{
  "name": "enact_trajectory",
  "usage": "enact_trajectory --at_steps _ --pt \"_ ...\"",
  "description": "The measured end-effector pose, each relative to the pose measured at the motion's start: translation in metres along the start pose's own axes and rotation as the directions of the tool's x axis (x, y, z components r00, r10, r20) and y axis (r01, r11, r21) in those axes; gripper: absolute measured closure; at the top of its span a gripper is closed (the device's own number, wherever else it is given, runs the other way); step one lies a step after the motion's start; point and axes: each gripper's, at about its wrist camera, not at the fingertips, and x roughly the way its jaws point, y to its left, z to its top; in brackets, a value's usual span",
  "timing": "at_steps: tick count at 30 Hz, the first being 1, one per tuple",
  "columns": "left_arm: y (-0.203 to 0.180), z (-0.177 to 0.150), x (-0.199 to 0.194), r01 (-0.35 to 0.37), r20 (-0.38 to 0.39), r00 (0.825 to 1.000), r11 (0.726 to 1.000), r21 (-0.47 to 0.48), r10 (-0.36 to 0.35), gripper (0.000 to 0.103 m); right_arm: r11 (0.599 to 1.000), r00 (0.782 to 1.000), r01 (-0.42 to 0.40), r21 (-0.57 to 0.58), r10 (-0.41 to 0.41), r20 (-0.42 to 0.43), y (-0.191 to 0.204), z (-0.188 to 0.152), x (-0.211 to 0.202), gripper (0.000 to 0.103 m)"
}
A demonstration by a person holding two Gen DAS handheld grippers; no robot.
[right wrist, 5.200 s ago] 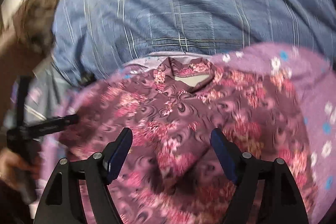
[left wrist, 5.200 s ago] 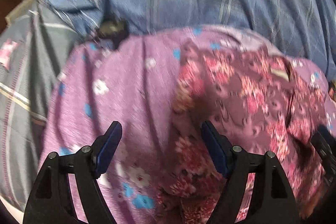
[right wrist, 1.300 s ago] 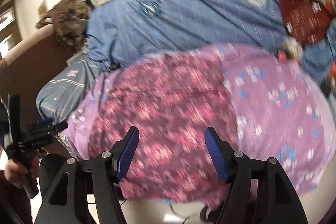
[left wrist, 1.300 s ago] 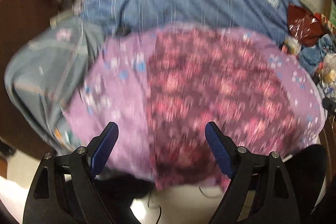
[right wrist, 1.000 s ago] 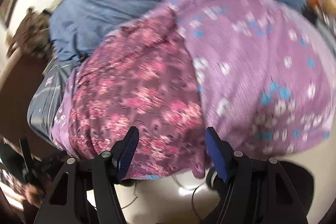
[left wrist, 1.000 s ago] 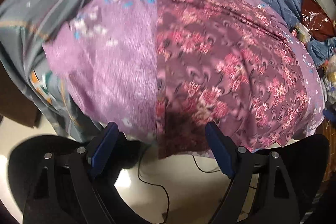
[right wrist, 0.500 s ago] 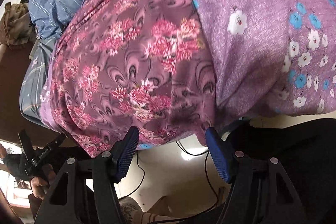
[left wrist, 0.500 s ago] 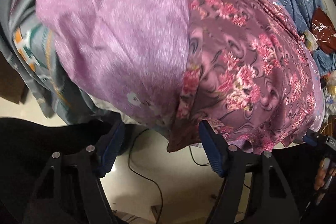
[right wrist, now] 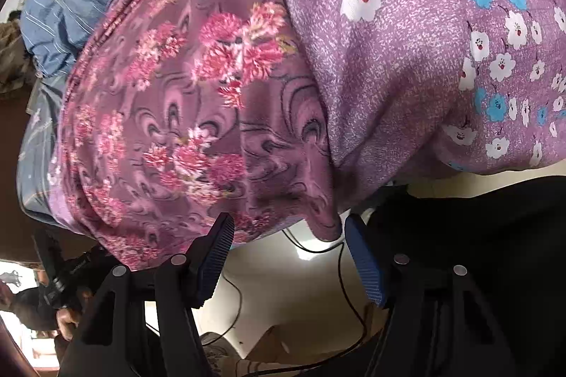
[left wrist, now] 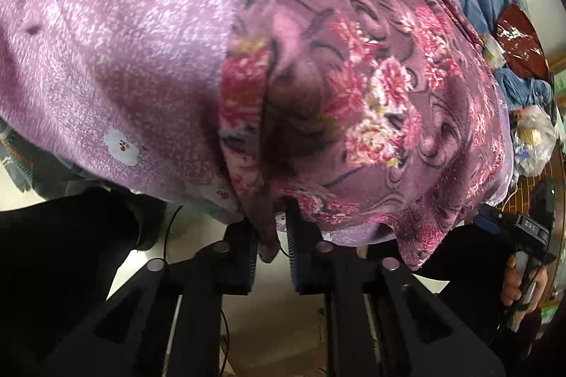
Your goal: Fold small clothes
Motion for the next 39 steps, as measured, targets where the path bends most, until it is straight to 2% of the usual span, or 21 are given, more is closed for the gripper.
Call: enact_trajectory --at_steps 4,6,7,8,10,11,12,13,14,18,20,22,24,26,29,32,33,35,36,39 --pt "0.000 0.001 -0.004 0.037 0.007 0.999 0.999 -0.009 -0.037 0.095 0.999 0.999 0.039 0.002 -0.039 -0.033 0.005 0.002 0.015 0.036" --pt "0.004 0.002 -0.005 0.038 0.005 0.999 0.999 -0.023 -0.038 0.079 0.999 0.998 0.034 0.027 -0.033 -0.045 0.004 0.006 0.024 0.036" --pt "0.007 0.004 -0.004 0.043 0.000 0.999 0.999 -0.031 -0.043 0.063 0.999 0.998 0.043 0.031 -0.041 -0.048 0.002 0.007 0.029 0.036" --pt "0.010 0.007 -0.004 0.046 0.005 0.999 0.998 -0.040 -0.046 0.060 0.997 0.997 0.064 0.034 -0.062 -0.050 -0.001 0.008 0.034 0.036" --pt "0.010 0.009 -0.003 0.053 0.016 0.999 0.998 -0.036 -0.052 0.060 0.996 0.996 0.084 0.039 -0.082 -0.044 -0.002 0.014 0.043 0.040" --pt "0.015 0.010 -0.005 0.053 0.017 0.998 0.998 -0.027 -0.052 0.066 0.996 0.996 0.082 0.035 -0.081 -0.041 -0.002 0.015 0.045 0.046" --pt "0.014 0.011 -0.004 0.055 0.019 0.998 0.998 -0.021 -0.054 0.077 0.996 0.996 0.083 0.018 -0.082 -0.041 -0.001 0.016 0.046 0.056" --pt "0.011 0.008 -0.004 0.053 0.019 0.998 0.999 -0.015 -0.052 0.096 0.997 0.996 0.082 -0.005 -0.082 -0.041 0.001 0.016 0.046 0.086" --pt "0.010 0.008 -0.005 0.045 0.022 0.999 0.999 -0.008 -0.045 0.098 0.997 0.996 0.079 -0.023 -0.080 -0.038 0.002 0.014 0.044 0.098" --pt "0.002 0.004 -0.015 0.057 0.026 0.998 0.998 0.030 -0.058 0.100 0.993 0.998 0.059 -0.098 -0.062 -0.029 0.017 0.005 0.025 0.098" --pt "-0.002 0.002 -0.026 0.084 0.026 0.996 0.995 0.059 -0.085 0.100 0.989 0.999 0.023 -0.146 -0.027 -0.024 0.025 0.002 0.008 0.098" --pt "-0.005 0.002 -0.042 0.135 0.026 0.990 0.988 0.074 -0.137 0.100 0.982 0.998 -0.056 -0.180 0.053 -0.016 0.031 0.000 -0.019 0.098" --pt "-0.005 0.005 -0.060 0.185 0.026 0.982 0.979 0.087 -0.188 0.100 0.964 0.988 -0.147 -0.222 0.152 0.006 0.039 0.001 -0.052 0.098" --pt "-0.009 0.009 -0.081 0.232 0.034 0.971 0.967 0.108 -0.236 0.100 0.938 0.969 -0.223 -0.265 0.244 0.047 0.047 0.005 -0.085 0.099" --pt "-0.021 0.022 -0.117 0.325 0.071 0.939 0.937 0.130 -0.335 0.100 0.897 0.919 -0.320 -0.306 0.372 0.130 0.058 0.019 -0.131 0.099" --pt "-0.028 0.038 -0.147 0.346 0.116 0.923 0.923 0.168 -0.368 0.100 0.873 0.871 -0.362 -0.326 0.442 0.216 0.063 0.036 -0.153 0.098" --pt "-0.027 0.040 -0.155 0.336 0.122 0.925 0.923 0.187 -0.361 0.100 0.871 0.861 -0.366 -0.328 0.451 0.235 0.063 0.039 -0.156 0.099" --pt "-0.032 0.044 -0.157 0.272 0.110 0.947 0.935 0.227 -0.302 0.100 0.877 0.858 -0.349 -0.329 0.441 0.264 0.066 0.052 -0.162 0.098" --pt "-0.031 0.046 -0.151 0.220 0.100 0.964 0.951 0.219 -0.246 0.099 0.878 0.858 -0.346 -0.331 0.439 0.267 0.070 0.054 -0.166 0.098" --pt "-0.007 0.042 -0.131 0.156 0.036 0.986 0.979 0.133 -0.162 0.088 0.876 0.855 -0.360 -0.321 0.448 0.263 0.078 0.058 -0.155 0.098"
